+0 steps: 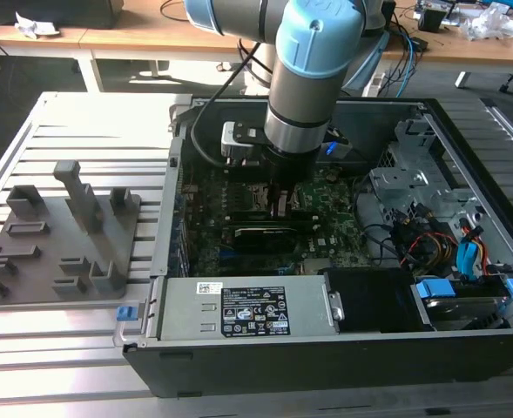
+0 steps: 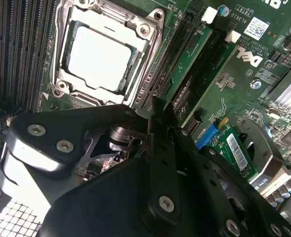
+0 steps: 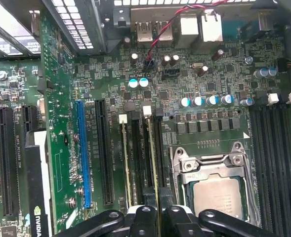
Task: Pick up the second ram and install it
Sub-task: 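Insert the second ram into the second slot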
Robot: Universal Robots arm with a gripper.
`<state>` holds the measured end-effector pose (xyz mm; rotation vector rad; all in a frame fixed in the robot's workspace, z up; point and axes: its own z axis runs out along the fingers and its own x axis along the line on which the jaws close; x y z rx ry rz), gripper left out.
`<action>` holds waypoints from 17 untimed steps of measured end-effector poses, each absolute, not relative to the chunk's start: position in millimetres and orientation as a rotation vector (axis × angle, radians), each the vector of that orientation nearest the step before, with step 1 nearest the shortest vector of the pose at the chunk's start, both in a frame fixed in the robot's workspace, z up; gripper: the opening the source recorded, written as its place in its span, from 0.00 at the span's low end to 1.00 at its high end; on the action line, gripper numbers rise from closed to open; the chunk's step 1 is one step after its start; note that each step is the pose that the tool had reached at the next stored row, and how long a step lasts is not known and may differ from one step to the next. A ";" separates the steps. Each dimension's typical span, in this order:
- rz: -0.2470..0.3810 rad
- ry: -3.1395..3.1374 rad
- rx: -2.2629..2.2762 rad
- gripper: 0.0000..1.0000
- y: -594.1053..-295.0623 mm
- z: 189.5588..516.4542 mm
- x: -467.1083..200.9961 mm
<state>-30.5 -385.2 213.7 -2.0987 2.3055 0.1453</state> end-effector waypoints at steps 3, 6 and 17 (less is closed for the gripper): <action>0.146 2.305 -2.099 0.15 -385.1 213.4 -30.4; 0.140 2.308 -2.101 0.21 -385.0 229.0 -30.5; 0.023 2.297 -2.091 0.11 -374.6 269.4 -30.8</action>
